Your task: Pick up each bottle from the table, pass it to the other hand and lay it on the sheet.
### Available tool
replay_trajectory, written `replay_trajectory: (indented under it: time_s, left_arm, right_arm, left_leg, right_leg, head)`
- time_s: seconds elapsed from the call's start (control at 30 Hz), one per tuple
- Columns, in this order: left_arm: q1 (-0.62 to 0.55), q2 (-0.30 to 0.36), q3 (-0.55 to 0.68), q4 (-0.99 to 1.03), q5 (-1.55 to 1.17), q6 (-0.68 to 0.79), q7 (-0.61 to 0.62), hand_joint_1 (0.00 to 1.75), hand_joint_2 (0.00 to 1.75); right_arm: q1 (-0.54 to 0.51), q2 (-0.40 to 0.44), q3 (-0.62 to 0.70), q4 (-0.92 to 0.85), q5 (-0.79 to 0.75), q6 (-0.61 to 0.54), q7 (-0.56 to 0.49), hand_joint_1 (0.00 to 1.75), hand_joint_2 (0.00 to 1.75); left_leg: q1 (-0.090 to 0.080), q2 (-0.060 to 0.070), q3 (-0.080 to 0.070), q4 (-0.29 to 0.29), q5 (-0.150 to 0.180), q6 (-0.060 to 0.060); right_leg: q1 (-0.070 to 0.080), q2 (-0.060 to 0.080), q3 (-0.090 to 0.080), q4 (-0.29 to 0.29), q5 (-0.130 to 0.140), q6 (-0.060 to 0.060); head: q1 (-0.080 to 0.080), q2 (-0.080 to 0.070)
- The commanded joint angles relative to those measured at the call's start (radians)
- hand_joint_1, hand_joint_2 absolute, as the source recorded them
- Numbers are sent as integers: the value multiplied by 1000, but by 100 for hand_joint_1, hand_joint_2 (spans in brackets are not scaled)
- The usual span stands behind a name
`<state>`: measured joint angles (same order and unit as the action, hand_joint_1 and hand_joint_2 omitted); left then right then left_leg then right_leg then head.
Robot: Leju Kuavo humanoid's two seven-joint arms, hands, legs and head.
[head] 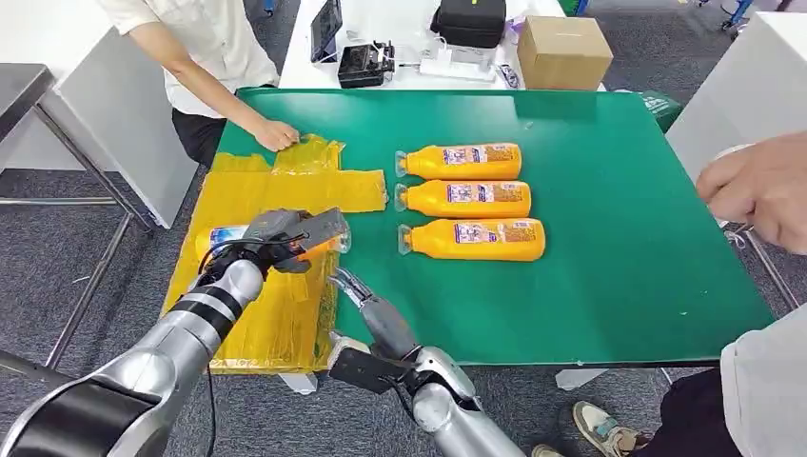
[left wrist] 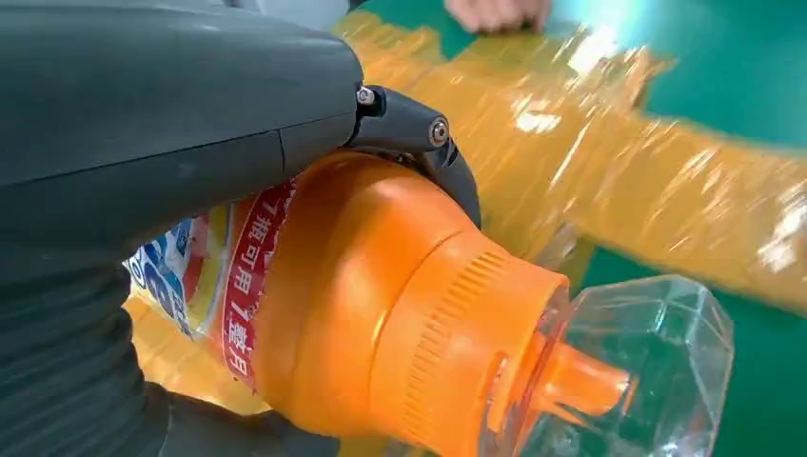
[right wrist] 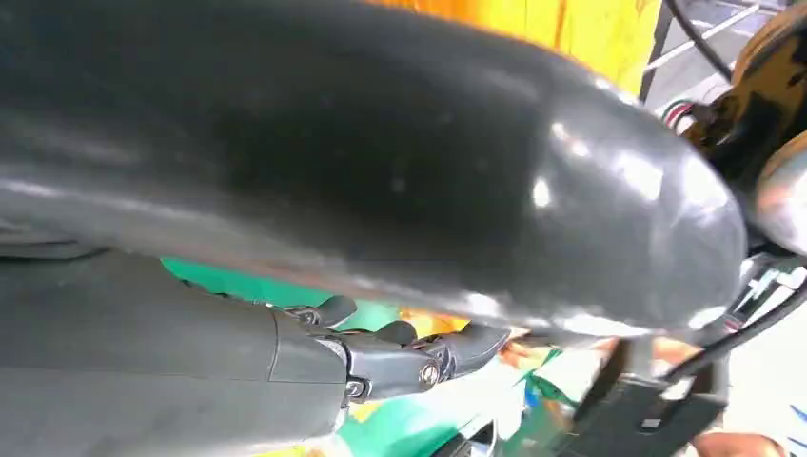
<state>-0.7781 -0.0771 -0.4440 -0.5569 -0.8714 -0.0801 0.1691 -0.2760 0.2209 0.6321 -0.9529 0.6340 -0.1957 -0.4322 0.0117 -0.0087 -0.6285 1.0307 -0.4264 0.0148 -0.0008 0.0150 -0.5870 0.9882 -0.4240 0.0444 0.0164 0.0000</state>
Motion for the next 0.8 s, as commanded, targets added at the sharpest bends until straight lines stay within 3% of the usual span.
replay_trajectory:
  time_s: [0.03,0.07,0.1,0.13,0.57,0.73,0.8]
  left_arm:
    - [-36,4,0,198,11,-22,35,145,175]
    - [-35,6,0,199,11,-22,35,117,175]
    - [-37,7,-3,202,6,-16,34,40,175]
    - [-38,7,-11,201,-2,-14,37,5,175]
    - [1,-4,-89,94,-100,85,30,0,175]
    - [65,23,-101,-144,-123,144,-8,0,175]
    - [142,63,-85,-345,-120,188,-32,0,175]
  right_arm:
    - [-68,-2,47,104,-11,8,-7,0,0]
    - [-68,-2,47,105,-11,8,-7,0,0]
    - [-70,0,49,111,-13,7,-10,0,0]
    - [-70,0,50,111,-14,6,-11,0,0]
    - [-39,-25,43,77,-9,-10,-3,0,0]
    - [-3,-48,18,34,5,-18,3,0,0]
    - [20,-64,12,-3,19,-28,6,0,0]
  left_leg:
    - [-1,2,3,-1,0,0]
    - [-1,4,5,-2,0,-1]
    - [-1,3,4,-2,0,0]
    - [-1,3,5,-2,0,-1]
    - [-1,0,4,-2,1,-1]
    - [0,-2,2,-1,0,-1]
    - [-1,-1,2,-1,0,-1]
  right_leg:
    - [0,1,2,0,0,-1]
    - [0,2,3,-1,0,-1]
    - [-1,2,2,0,0,-1]
    - [-1,2,3,0,0,-1]
    - [-1,-1,3,0,0,-1]
    - [0,-3,1,1,-1,-1]
    - [0,-3,2,1,-1,-1]
  head:
    - [0,0]
    - [0,0]
    - [0,0]
    - [0,0]
    - [0,0]
    - [0,0]
    - [0,0]
